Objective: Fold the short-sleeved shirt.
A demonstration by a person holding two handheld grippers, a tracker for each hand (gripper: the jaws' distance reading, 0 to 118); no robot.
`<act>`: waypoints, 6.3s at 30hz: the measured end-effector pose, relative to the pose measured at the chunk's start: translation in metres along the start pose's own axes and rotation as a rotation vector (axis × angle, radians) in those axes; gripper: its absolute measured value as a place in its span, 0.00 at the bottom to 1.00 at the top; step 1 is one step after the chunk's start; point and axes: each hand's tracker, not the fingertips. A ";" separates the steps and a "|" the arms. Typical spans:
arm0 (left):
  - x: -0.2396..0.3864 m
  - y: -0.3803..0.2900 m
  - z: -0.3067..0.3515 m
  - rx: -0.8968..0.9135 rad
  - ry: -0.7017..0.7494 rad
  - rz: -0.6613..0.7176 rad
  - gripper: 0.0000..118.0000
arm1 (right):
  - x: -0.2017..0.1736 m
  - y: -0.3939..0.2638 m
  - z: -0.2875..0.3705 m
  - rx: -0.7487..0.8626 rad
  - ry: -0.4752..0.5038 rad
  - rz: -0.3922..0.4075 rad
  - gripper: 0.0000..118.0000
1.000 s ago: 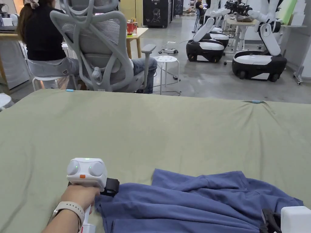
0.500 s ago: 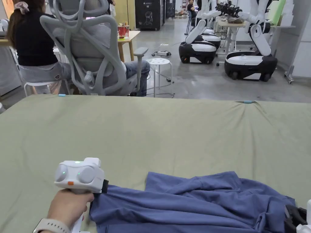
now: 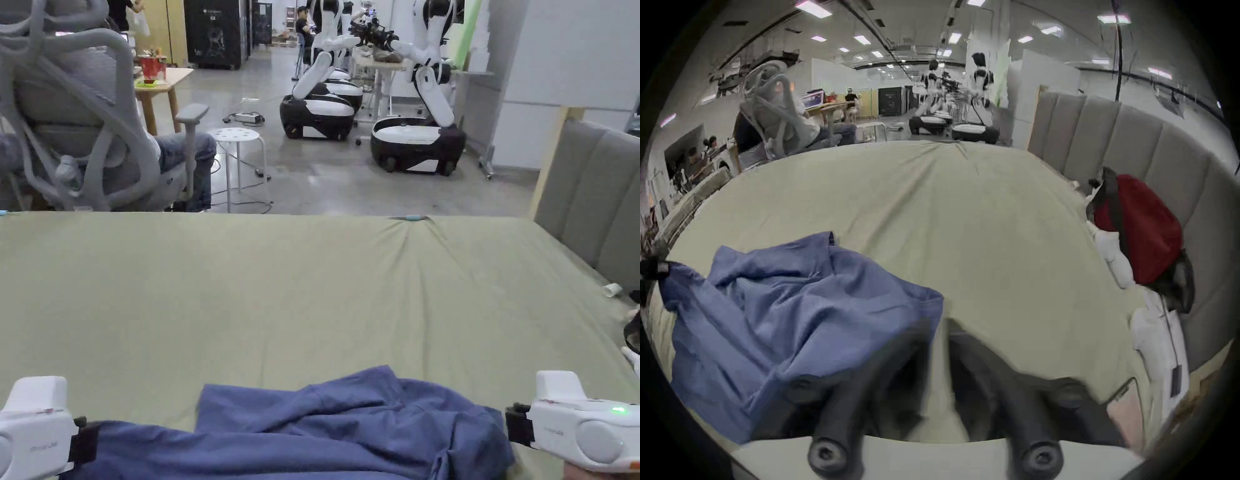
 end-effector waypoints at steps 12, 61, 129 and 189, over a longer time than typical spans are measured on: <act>0.001 0.001 -0.016 -0.027 0.010 -0.014 0.01 | -0.025 -0.006 -0.063 -0.140 0.040 0.108 0.56; 0.011 0.219 0.056 0.519 0.500 -0.210 0.01 | -0.058 0.208 0.127 0.517 -0.283 0.119 0.03; -0.083 -0.109 0.016 -0.072 0.044 0.144 0.70 | -0.210 -0.109 0.179 0.379 0.239 0.111 0.00; -0.009 0.060 0.094 0.376 0.168 -0.092 0.00 | -0.118 0.145 0.207 0.581 -0.010 0.326 0.03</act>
